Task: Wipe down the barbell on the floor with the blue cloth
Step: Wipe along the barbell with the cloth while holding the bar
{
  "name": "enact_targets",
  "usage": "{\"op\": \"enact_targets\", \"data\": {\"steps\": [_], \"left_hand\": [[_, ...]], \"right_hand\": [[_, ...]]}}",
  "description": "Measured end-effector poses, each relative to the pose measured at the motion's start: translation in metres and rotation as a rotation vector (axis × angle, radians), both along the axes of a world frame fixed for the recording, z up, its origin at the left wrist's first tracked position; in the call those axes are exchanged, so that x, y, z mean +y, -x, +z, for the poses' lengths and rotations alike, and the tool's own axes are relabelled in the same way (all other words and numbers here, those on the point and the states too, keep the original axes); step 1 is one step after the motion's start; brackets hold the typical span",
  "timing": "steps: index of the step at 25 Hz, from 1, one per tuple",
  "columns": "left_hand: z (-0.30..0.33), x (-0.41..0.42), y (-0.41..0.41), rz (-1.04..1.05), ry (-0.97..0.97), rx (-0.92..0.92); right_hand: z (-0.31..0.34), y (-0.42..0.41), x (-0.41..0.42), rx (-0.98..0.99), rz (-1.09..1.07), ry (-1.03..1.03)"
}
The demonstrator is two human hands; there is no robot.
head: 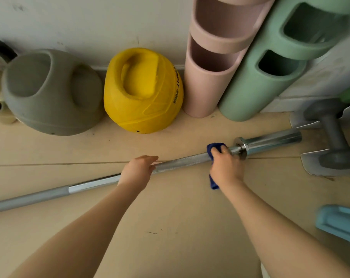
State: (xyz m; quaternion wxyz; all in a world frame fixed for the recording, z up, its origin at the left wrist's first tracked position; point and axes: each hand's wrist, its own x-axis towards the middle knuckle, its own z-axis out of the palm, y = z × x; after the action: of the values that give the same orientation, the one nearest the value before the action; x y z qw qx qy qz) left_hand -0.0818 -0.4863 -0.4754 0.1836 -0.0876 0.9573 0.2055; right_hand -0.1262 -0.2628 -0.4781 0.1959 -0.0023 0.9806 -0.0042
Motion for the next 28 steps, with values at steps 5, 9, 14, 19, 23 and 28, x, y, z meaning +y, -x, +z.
{"op": "enact_targets", "data": {"steps": [5,9,14,19,23,28], "left_hand": [[0.011,-0.023,-0.008,0.105,0.047,-0.006],[0.009,-0.058,-0.039,0.158,0.049,-0.04],[0.001,-0.075,-0.062,0.137,0.131,0.023],[-0.004,-0.079,-0.066,0.119,0.138,0.023],[-0.006,-0.07,-0.058,0.165,0.101,-0.009],[-0.009,-0.083,-0.064,0.2,0.079,-0.026]], "right_hand": [[-0.003,-0.046,-0.057,-0.085,0.257,0.301],[-0.006,-0.04,-0.073,-0.007,0.02,0.171],[-0.001,-0.075,-0.146,-0.153,0.422,0.294],[0.005,-0.051,-0.134,-0.095,0.102,0.118],[0.009,-0.092,-0.178,-0.191,0.462,0.285],[-0.001,-0.05,-0.154,-0.133,0.136,0.062]]}}
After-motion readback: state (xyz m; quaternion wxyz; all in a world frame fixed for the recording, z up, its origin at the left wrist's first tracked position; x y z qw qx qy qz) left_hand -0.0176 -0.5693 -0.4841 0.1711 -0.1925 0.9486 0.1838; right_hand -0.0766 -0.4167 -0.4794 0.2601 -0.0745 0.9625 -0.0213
